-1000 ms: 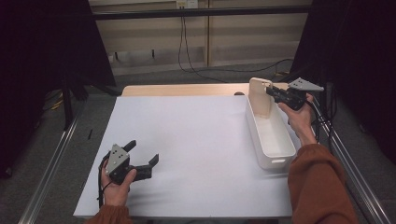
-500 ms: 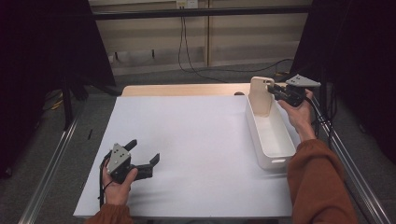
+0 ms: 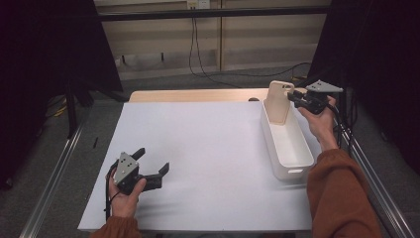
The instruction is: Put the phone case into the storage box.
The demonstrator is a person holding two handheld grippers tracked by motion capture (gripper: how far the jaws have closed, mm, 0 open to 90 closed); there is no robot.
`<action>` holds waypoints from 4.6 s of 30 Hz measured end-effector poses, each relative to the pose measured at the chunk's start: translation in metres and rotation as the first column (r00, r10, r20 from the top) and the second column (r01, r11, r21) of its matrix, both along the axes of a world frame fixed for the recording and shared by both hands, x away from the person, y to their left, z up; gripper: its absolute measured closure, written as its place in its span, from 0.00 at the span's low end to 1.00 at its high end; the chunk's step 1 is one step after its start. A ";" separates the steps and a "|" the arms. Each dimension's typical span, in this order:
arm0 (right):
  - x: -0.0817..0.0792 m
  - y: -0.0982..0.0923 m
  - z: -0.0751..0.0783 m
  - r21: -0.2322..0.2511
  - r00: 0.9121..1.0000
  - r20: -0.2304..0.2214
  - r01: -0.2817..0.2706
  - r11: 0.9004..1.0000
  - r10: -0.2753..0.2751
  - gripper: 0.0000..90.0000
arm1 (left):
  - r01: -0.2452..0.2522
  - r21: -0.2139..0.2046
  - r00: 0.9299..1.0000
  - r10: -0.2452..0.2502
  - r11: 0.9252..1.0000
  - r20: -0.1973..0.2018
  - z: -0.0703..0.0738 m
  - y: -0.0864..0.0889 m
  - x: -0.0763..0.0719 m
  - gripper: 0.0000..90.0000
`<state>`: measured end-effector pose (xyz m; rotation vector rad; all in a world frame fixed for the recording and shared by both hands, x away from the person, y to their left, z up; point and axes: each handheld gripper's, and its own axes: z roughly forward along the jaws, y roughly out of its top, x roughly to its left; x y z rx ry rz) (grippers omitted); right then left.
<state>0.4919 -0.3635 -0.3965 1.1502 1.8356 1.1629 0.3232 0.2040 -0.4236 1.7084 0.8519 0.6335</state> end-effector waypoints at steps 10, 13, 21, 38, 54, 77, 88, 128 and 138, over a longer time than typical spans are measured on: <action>0.007 0.006 -0.004 0.013 1.000 0.015 0.017 1.000 -0.017 0.89 | 0.002 0.005 1.000 -0.002 1.000 0.005 0.000 -0.001 0.000 0.04; 0.009 0.008 -0.005 0.020 0.999 0.028 0.016 1.000 -0.017 0.89 | 0.001 0.008 1.000 -0.001 1.000 0.005 0.000 -0.001 0.000 0.04; 0.013 0.008 -0.009 0.031 0.999 0.034 0.020 0.999 -0.021 0.88 | 0.000 0.006 1.000 0.000 1.000 0.002 -0.001 -0.001 0.000 0.04; 0.013 0.005 -0.012 0.062 0.999 0.028 0.041 0.997 -0.043 0.77 | -0.008 0.016 1.000 0.008 1.000 0.001 -0.001 0.000 0.003 0.04; 0.011 0.004 -0.011 0.097 0.998 0.024 0.059 0.994 -0.061 0.42 | -0.016 -0.001 1.000 0.016 1.000 -0.013 -0.003 -0.001 0.008 0.04; 0.000 0.016 0.005 0.128 0.997 0.013 0.080 0.989 -0.082 0.01 | -0.025 -0.005 1.000 0.025 1.000 -0.005 -0.001 0.003 0.005 0.03; -0.009 0.021 0.007 0.092 0.993 0.034 0.108 0.990 -0.111 0.01 | -0.023 -0.008 1.000 0.023 1.000 -0.007 -0.003 0.000 0.011 0.04; -0.084 0.018 0.023 0.094 0.988 0.116 0.088 0.992 -0.099 0.00 | -0.061 -0.038 0.998 0.061 0.997 -0.004 0.001 0.016 -0.006 0.03; -0.106 0.016 0.023 0.104 0.986 0.134 0.084 0.991 -0.097 0.00 | -0.074 -0.045 0.997 0.073 0.996 -0.006 0.002 0.019 -0.008 0.03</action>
